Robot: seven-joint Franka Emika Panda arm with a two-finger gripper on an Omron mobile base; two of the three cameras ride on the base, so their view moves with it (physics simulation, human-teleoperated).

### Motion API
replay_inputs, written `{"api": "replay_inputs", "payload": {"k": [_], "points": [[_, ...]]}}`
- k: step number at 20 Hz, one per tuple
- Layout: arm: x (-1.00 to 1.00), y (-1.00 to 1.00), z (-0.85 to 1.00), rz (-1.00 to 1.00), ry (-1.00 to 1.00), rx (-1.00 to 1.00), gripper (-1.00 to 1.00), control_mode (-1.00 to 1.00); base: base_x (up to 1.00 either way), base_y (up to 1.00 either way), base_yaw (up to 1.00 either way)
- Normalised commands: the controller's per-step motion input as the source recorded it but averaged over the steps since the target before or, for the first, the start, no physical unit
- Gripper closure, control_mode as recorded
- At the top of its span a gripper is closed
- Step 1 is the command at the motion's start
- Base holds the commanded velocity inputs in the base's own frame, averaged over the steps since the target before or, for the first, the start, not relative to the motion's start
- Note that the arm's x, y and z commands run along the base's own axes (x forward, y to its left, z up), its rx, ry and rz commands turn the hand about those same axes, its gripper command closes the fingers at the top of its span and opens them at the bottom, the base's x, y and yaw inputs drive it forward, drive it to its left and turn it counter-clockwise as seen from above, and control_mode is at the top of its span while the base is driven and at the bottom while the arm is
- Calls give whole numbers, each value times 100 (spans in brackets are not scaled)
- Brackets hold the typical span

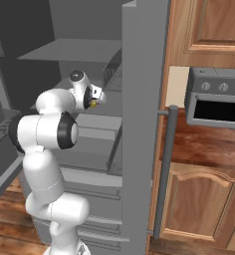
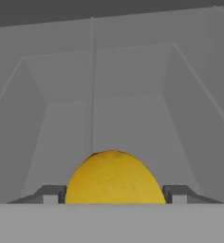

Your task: Retrieve a lemon from the fridge and place it on the cutting board with the fish.

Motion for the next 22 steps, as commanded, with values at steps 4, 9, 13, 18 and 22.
{"api": "replay_inputs", "payload": {"k": [4,9,13,18,22], "points": [[0,0,-1,0,0,0,100,-100,0,0,0],[0,0,0,0,0,0,100,-100,0,0,0],[-4,0,0,0,-12,0,100,-100,0,0,0],[-35,0,18,2,-26,4,100,-100,0,0,0],[-94,-10,51,0,-1,1,100,-100,0,0,0]]}}
